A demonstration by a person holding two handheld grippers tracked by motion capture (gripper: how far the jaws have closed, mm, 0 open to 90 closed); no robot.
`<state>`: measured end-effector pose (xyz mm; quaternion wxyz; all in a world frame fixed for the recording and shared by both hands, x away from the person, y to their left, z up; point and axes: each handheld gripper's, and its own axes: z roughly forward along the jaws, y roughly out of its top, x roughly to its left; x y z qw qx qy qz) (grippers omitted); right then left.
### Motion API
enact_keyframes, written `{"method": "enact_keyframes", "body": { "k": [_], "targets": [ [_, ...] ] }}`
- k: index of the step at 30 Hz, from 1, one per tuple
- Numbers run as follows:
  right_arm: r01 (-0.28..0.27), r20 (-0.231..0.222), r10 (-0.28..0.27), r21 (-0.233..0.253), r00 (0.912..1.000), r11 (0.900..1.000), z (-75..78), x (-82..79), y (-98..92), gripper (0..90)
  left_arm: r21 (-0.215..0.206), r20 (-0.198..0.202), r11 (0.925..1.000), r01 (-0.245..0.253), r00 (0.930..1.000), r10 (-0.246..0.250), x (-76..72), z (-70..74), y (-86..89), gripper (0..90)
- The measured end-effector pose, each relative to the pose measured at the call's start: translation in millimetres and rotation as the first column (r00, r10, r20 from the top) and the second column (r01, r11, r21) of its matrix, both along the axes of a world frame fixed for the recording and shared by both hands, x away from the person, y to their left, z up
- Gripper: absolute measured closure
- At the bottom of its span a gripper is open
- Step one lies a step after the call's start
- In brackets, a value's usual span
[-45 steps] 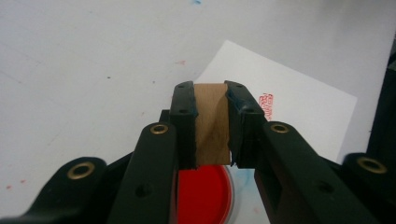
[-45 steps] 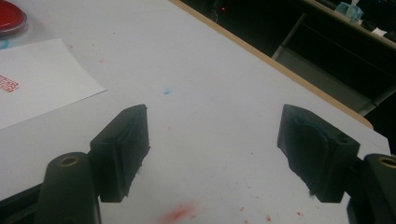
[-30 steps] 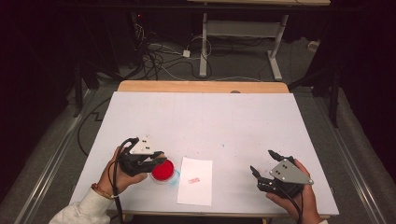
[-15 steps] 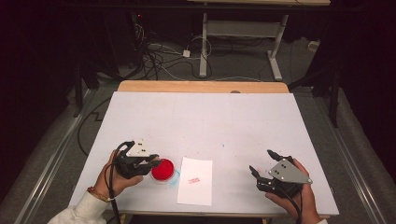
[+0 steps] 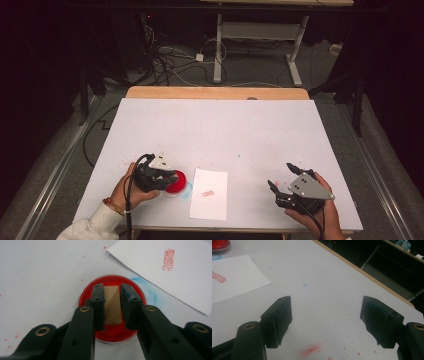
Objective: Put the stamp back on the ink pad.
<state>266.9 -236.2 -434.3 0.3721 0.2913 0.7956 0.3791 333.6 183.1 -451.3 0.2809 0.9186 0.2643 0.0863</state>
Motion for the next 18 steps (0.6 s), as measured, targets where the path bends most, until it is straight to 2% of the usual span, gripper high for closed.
{"method": "enact_keyframes", "body": {
  "k": [18],
  "targets": [
    [-0.006,-0.002,0.006,-0.007,1.0000,1.000,-0.1,-1.9,0.0,25.8,-0.001,0.001,0.9999,0.011,0.9999,-0.011,-0.7,0.3,-2.5,72.9]
  ]
}}
